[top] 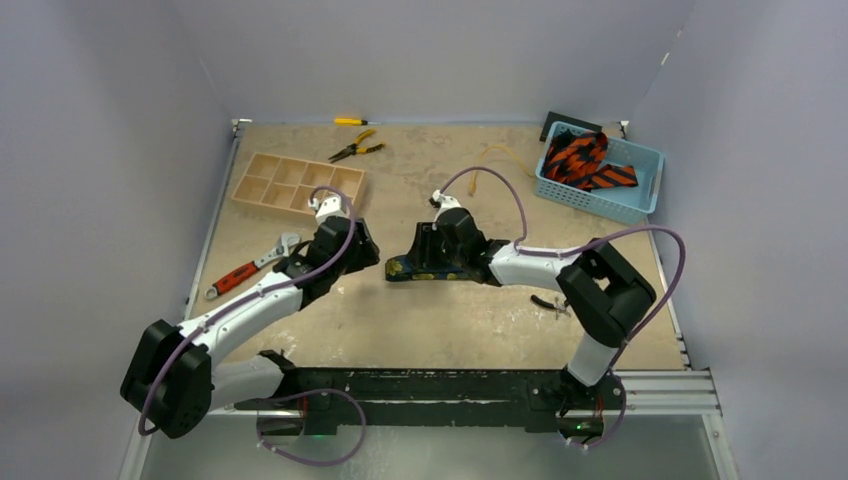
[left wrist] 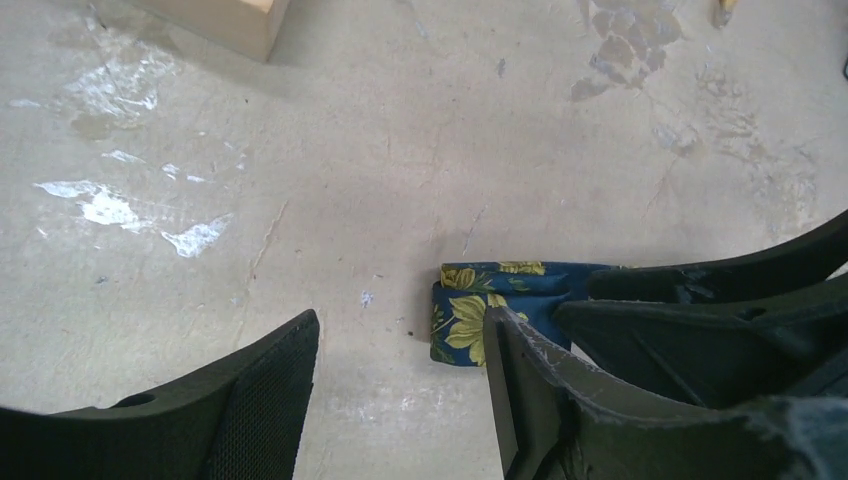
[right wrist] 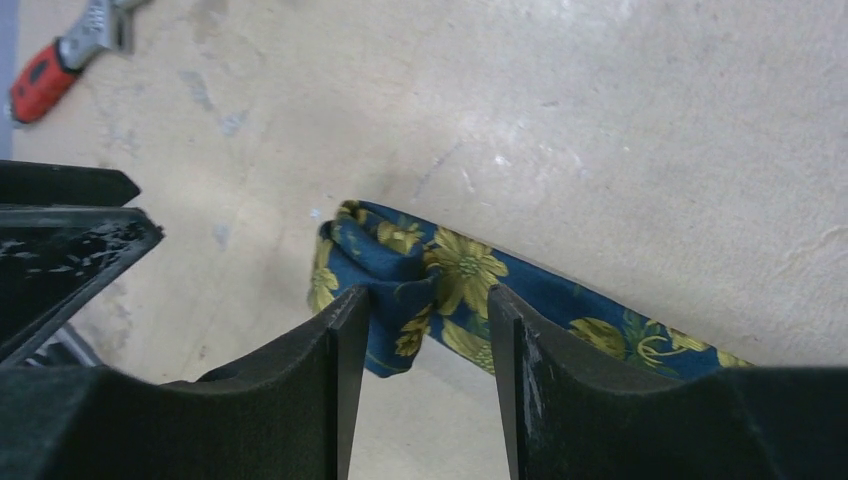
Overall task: Roll the ties
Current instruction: Roll the tie at the center of the board.
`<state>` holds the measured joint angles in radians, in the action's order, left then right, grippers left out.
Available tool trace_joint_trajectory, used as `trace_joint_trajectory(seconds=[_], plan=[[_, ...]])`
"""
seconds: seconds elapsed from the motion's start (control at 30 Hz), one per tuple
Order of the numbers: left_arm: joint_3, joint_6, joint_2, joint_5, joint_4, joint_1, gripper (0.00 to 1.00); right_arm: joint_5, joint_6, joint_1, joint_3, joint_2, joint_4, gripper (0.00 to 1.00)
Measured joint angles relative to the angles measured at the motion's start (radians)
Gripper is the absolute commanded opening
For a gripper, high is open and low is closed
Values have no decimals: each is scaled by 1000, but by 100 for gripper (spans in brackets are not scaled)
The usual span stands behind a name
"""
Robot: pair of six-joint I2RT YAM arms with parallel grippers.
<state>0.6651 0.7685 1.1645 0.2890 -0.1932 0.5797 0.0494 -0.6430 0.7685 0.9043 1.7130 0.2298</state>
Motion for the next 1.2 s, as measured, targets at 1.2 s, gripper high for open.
trace_joint_trajectory(seconds=[1.2], plan=[[-181, 62, 285, -555, 529, -133, 61, -2, -5, -24, -67, 66, 66, 31]])
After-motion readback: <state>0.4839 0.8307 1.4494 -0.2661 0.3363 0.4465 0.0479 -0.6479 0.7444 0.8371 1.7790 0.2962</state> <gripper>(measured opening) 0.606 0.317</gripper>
